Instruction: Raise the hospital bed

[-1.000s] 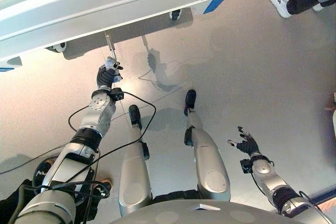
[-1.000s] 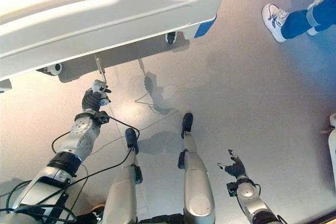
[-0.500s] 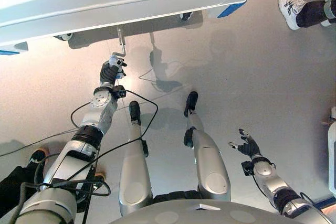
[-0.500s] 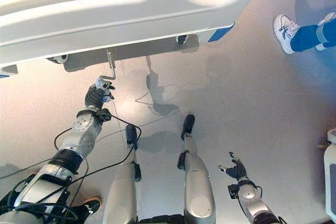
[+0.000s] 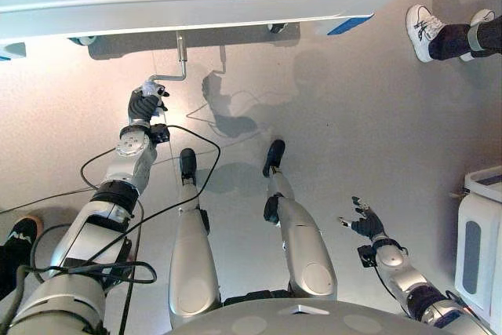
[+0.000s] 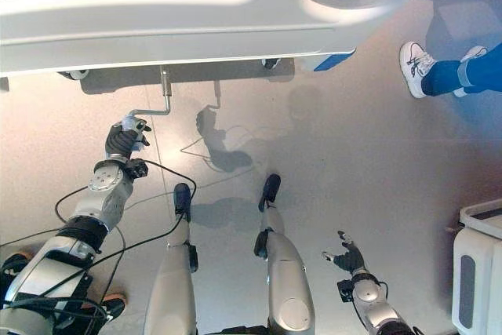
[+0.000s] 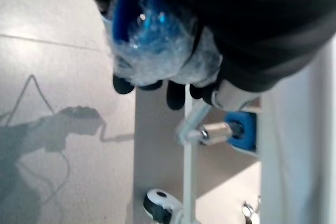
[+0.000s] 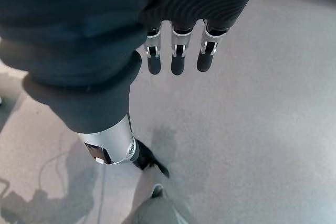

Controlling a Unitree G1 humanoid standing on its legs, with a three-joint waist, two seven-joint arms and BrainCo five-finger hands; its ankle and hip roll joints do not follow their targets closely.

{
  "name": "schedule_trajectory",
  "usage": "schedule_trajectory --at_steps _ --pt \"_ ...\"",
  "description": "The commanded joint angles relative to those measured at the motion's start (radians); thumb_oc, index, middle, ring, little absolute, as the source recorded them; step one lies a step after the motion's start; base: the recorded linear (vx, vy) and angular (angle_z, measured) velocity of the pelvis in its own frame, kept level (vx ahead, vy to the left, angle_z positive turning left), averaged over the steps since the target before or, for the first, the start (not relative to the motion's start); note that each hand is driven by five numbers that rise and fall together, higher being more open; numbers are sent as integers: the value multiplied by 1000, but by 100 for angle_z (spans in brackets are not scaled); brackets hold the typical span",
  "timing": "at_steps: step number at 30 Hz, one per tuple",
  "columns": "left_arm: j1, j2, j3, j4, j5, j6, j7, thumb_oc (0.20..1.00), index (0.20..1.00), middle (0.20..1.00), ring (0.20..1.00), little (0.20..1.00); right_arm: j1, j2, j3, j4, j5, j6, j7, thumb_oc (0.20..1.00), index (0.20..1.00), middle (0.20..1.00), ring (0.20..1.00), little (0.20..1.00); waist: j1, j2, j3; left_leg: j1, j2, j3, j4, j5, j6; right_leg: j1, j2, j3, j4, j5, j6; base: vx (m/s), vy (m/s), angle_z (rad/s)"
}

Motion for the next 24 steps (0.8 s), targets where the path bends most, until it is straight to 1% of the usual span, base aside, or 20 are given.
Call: schedule_trajectory --at_steps 1,5,6,9,11,13,14,15,18,19,24 --pt "-73 118 12 111 30 -33 47 200 200 200 200 200 31 -8 1 -69 46 -20 -13 1000 1000 1000 1000 1000 13 -31 54 -42 -128 58 -21 -27 129 15 -13 42 2 7 137 0 0 0" --pt "-135 120 -4 158 38 -25 53 200 200 200 200 200 21 -14 8 -94 50 -28 -21 1000 1000 1000 1000 1000 2 -30 67 -62 -126 63 -20 -26 129 -10 -12 51 2 11 136 -5 2 -2" --pt "-180 122 -18 190 43 -19 58 200 200 200 200 200 16 -19 16 -116 52 -34 -27 1000 1000 1000 1000 1000 -10 -30 74 -77 -124 67 -20 -26 128 -31 -12 57 2 13 136 0 0 0" --pt "-211 122 -29 221 50 -12 62 200 200 200 200 200 15 -22 25 -132 53 -40 -32 1000 1000 1000 1000 1000 -21 -29 74 -91 -121 73 -21 -25 127 -51 -9 65 2 15 134 -1 -4 -1" --pt "-260 118 -44 260 57 -6 66 200 200 200 200 200 15 -31 35 -156 58 -47 -37 1000 1000 1000 1000 1000 -38 -29 74 -109 -119 80 -21 -24 126 -80 -5 76 2 16 132 -3 -27 -8" --pt "-262 118 -45 261 56 -6 65 200 200 200 200 200 15 -30 34 -157 58 -47 -37 1000 1000 1000 1000 1000 -38 -29 74 -109 -119 80 -21 -24 126 -80 -5 76 2 17 132 -6 -21 -11" --pt "-310 118 -59 289 72 0 75 200 200 200 200 200 14 -41 44 -190 59 -55 -44 1000 1000 1000 1000 1000 -57 -26 75 -132 -117 88 -21 -22 124 -110 -3 87 2 19 129 -13 -24 -10" --pt "-313 118 -60 291 71 -1 74 200 200 200 200 200 13 -41 43 -191 59 -55 -44 1000 1000 1000 1000 1000 -57 -26 75 -134 -117 88 -21 -21 124 -112 -3 87 2 20 128 -20 -34 -10" --pt "-372 111 -74 329 90 6 86 200 200 200 200 200 8 -59 58 -234 57 -68 -52 1000 1000 1000 1000 1000 -80 -23 75 -162 -109 103 -20 -19 121 -154 0 104 4 24 125 -13 -38 -7" --pt "-373 111 -75 330 90 6 86 200 200 200 200 200 7 -59 57 -234 57 -68 -52 1000 1000 1000 1000 1000 -80 -23 75 -163 -109 103 -20 -19 121 -155 0 105 4 25 125 -9 -35 -9" --pt "-435 108 -90 348 104 7 103 200 200 200 200 200 1 -79 70 -282 49 -81 -67 1000 1000 1000 1000 1000 -110 -13 75 -196 -101 125 -21 -15 118 -223 11 137 19 27 117 -6 -43 -14"
